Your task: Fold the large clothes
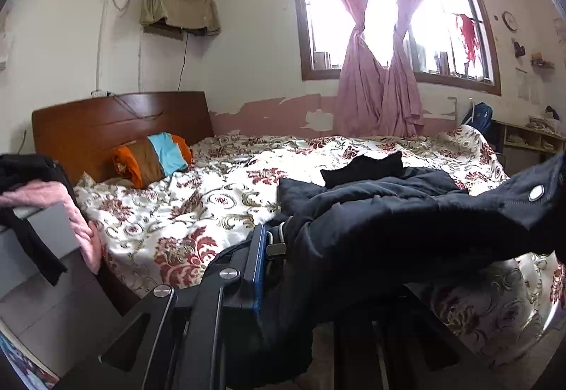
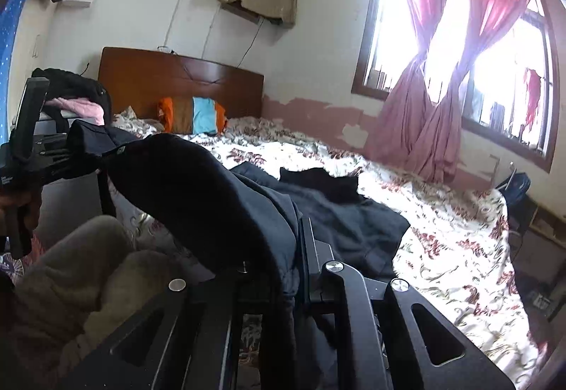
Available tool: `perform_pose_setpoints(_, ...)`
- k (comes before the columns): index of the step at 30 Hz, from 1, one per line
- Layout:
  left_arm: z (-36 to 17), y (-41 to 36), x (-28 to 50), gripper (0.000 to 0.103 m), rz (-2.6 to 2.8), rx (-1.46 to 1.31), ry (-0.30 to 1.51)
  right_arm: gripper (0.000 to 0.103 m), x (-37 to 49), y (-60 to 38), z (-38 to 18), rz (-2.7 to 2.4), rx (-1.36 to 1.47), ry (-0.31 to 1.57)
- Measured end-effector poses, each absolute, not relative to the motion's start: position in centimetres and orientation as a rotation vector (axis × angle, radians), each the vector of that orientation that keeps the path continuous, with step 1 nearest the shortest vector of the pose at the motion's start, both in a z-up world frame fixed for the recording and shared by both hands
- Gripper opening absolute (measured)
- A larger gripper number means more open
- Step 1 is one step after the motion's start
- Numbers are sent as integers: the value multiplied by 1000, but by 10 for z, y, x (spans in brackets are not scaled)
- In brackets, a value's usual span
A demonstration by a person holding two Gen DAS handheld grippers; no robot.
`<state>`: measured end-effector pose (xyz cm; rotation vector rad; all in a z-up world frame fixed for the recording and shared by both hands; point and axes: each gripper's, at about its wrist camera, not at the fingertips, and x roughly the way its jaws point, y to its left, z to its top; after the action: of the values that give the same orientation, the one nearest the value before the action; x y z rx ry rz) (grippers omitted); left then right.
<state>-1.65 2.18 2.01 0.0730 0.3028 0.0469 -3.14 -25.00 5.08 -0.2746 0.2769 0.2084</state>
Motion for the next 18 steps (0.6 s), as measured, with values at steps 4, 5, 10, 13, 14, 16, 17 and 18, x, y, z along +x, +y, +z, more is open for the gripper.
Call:
perform_pose_setpoints(4,40,18,-8,15,21,84,257,9,-23,-249,68,177,-297,253)
perform_pose_setpoints(5,46,16,0,15,18,93,247,9,-15,-248,73,170,-302,249)
perform_pose_setpoints(10,75,6,44,15,4,123,203,9,27,-250,102,160,-307,230)
perform_pose_setpoints(13,92,-6,82,15,5,174,181,9,65,-254,116,143,-337,217)
perform_pose_setpoints(14,97,-10,97,15,7,196,183,9,80,-254,119,138,-347,218)
perform_pose_setpoints(16,106,-18,128,15,8,227,200,9,111,-260,123,135,-336,225)
perform_pose_setpoints(17,109,-21,146,15,6,234,211,9,129,-265,125,133,-321,232)
perform_pose_setpoints(18,111,-24,160,15,4,235,222,9,146,-270,126,132,-303,240)
